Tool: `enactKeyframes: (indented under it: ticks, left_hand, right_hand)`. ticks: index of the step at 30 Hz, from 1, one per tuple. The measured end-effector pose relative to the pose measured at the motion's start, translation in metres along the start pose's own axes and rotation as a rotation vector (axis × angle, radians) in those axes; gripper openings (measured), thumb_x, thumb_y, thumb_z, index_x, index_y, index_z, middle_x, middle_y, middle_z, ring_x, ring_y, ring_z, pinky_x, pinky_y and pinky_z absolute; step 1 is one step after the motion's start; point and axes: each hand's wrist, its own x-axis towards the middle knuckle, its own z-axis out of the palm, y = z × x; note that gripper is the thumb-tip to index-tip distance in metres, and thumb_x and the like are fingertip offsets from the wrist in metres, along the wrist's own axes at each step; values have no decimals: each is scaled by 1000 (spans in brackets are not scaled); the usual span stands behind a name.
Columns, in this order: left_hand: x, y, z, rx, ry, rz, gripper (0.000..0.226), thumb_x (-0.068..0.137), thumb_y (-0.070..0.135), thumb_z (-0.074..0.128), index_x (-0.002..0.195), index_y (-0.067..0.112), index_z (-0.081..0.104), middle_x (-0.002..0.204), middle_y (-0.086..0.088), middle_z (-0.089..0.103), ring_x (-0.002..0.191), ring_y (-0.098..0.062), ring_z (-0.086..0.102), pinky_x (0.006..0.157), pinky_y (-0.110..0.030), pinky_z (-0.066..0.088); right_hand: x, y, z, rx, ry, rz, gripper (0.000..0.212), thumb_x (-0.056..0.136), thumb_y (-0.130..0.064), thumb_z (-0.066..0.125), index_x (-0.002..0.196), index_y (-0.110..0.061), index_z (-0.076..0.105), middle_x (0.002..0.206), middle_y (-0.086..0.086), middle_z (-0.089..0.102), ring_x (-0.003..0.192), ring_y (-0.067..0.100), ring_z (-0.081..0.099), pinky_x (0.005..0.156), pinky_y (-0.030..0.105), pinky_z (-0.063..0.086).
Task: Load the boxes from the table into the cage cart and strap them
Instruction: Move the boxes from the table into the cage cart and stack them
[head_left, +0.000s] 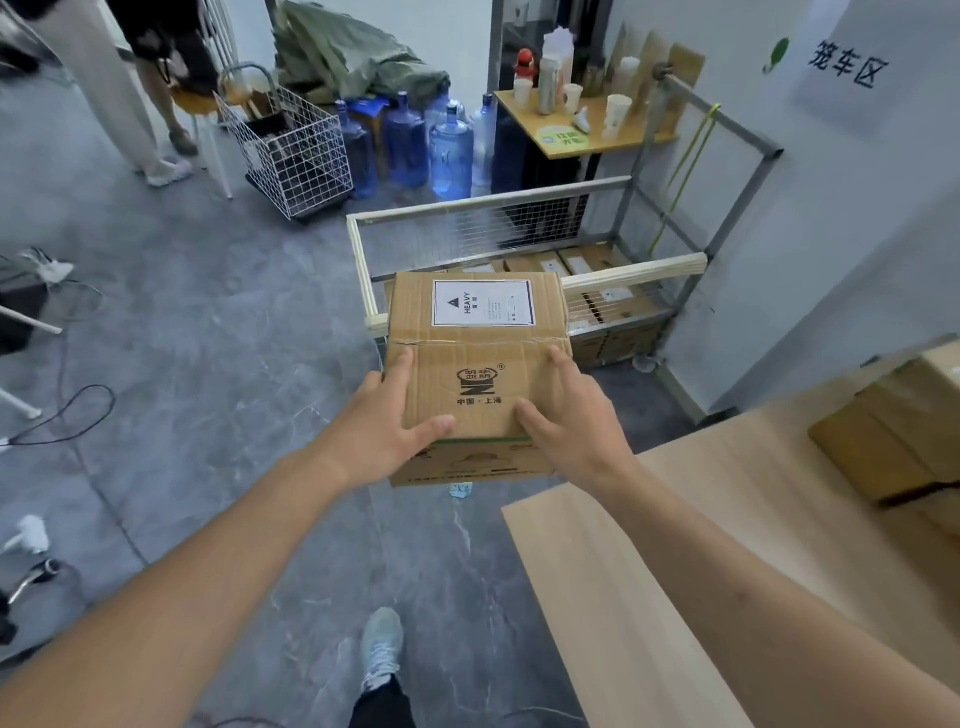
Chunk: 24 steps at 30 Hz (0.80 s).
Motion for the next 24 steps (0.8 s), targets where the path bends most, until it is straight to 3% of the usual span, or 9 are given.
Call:
enactKeyframes:
  ticks: [9, 14, 19, 24]
  left_hand:
    - [113, -65, -82, -5, -71, 34, 108, 90, 62, 68, 167, 28, 0, 153, -8, 35, 141, -24, 39, 112, -34, 33]
    - [167, -81, -110, 16, -112, 29, 109, 89, 63, 68, 167, 27, 1, 150, -9, 38, 140, -26, 42, 114, -39, 35]
    - [227, -86, -124, 14, -128, 19, 104, 87, 59, 73, 164, 30, 10, 132, -4, 43, 130, -26, 48, 105, -33, 38]
    - [296, -84, -128, -4, -132, -16, 102, 86, 55, 76, 163, 30, 14, 129, 0, 38, 124, -19, 45, 102, -29, 34]
  right_hand:
    - [105, -63, 66, 19, 33, 79, 84, 95, -53, 62, 163, -34, 15, 144, 4, 47, 128, 21, 50, 102, 46, 51]
    - [152, -80, 82, 46, 29, 121, 85, 95, -51, 65, 163, -35, 16, 146, 3, 46, 128, 19, 49, 102, 42, 51]
    - [212, -79, 92, 46, 15, 145, 86, 95, -51, 66, 163, -36, 16, 147, 2, 47, 133, 21, 48, 106, 43, 48]
    - [290, -65, 99, 58, -12, 136, 87, 94, -50, 68, 163, -34, 17, 151, 1, 46, 135, 19, 48, 107, 39, 44]
